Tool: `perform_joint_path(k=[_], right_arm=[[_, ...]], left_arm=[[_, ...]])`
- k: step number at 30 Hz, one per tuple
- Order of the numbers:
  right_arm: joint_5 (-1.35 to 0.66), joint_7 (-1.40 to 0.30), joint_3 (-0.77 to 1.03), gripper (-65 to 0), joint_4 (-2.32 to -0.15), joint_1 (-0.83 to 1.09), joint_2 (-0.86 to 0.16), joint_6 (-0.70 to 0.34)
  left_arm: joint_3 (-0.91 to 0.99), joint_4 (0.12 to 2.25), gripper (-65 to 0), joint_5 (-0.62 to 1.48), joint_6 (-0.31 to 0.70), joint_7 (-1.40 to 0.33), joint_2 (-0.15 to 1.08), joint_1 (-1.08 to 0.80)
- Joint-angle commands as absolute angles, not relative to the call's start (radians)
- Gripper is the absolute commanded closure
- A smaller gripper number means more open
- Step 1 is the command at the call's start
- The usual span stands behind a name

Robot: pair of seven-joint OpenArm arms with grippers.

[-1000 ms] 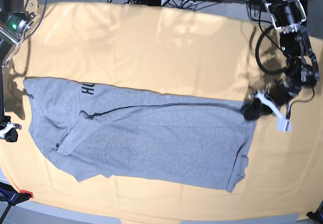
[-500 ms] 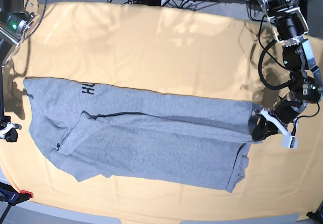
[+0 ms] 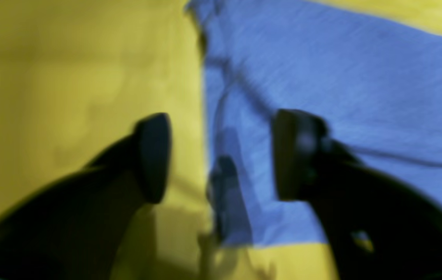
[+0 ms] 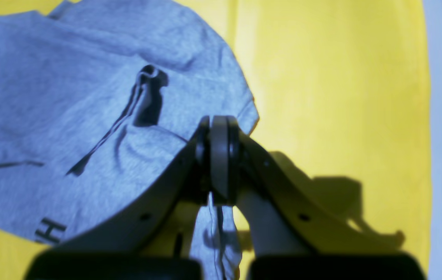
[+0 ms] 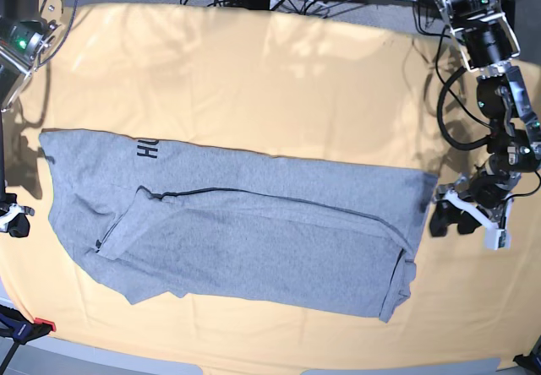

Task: Layout the t-shirt on the table in an organized manner, then fold the t-shirt properly
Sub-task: 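Move both grippers to the shirt's collar-side corners and grasp them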

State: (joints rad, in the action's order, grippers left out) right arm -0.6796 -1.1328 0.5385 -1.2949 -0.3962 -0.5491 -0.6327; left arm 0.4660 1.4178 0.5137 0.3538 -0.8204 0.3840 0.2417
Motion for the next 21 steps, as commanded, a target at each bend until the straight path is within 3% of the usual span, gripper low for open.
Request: perform_joint_path(k=[1,3,5,7,10,12,21], right_arm=[[-0.71,-1.124,0.544,0.0,-1.314,-0.423,-0.59,-0.641],[-0.734,-1.153,0.544,0.0,-1.314,-0.423,-0.604,-0.641],[-0.772,-1.191,0.544,0.0,-1.314,-0.406,-0.615,-0.64],[-0.784,-1.211,0.545,-0.9,-1.314,-0.373,-0.616,-0.64],[-0.781,-1.215,0.545,-27.9,-1.314,-0.29,-0.615,-0.623],[-0.781,-1.198,0.545,-37.0,-1.314,-0.232,-0.613,-0.592],[-0.781,-1.084,0.545,-37.5,-1.313,-0.047,-0.604,-0.496]], left_arm=[[0.472,1.432,-26.7,0.527,0.335,-0.814,0.42,0.266],[0.472,1.432,-14.3,0.528,0.317,-0.849,0.448,0.266],[0.472,1.432,-12.3,0.533,0.318,-0.863,0.475,0.262],[0.472,1.432,-16.3,0.537,0.321,-0.87,0.503,0.257],[0.472,1.432,-32.7,0.567,0.321,-0.886,0.543,0.255],[0.472,1.432,-41.7,0.592,0.321,-0.894,0.561,0.255],[0.472,1.432,-43.5,0.594,0.32,-0.891,0.573,0.221]])
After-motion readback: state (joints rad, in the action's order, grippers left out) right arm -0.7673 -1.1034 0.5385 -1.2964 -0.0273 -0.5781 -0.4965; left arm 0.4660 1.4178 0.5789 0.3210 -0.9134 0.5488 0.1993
